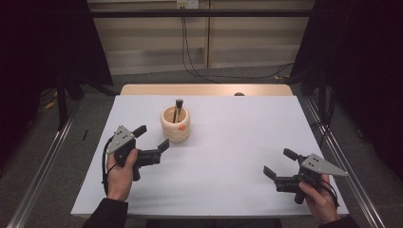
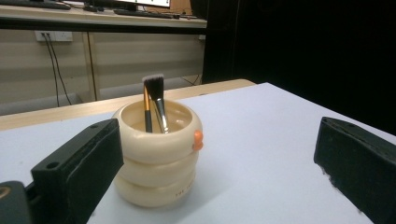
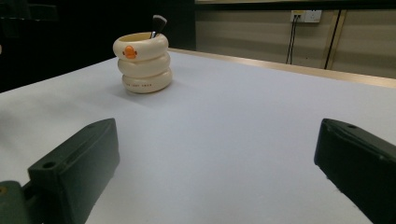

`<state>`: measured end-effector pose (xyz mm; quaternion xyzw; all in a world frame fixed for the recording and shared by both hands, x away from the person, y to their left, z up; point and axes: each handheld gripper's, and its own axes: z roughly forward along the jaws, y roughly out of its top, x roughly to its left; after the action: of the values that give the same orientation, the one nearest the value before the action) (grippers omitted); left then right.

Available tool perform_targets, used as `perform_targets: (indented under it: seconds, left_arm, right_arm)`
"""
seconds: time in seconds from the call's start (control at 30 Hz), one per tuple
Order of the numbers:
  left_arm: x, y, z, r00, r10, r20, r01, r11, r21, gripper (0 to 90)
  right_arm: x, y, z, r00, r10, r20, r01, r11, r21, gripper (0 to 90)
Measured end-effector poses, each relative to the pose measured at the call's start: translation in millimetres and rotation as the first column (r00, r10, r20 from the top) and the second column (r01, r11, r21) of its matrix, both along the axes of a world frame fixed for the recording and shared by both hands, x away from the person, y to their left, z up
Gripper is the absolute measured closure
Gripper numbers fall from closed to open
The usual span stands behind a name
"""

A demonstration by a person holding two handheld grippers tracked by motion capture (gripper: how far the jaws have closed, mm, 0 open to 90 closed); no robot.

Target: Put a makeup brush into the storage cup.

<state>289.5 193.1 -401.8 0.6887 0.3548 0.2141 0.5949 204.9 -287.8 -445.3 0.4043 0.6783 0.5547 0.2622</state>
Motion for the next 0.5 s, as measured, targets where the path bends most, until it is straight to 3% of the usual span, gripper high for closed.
perform_targets:
  seconds: [0.27, 0.5]
  left_arm:
    - [-18.3, 13.6, -3.7, 0.9999, 0.016, -0.001, -0.016, 0.9999, 0.000, 1.2]
    - [-33.5, 19.5, -7.2, 0.9998, 0.020, -0.004, -0.020, 0.9993, 0.032, 1.3]
  right_arm:
    - [0.1, 0.2, 0.2, 1.0000, 0.006, -0.005, -0.006, 1.0000, -0.002, 0.0]
    - [0.2, 0.4, 0.1, 1.0000, -0.002, -0.007, 0.002, 1.0000, 0.003, 0.0]
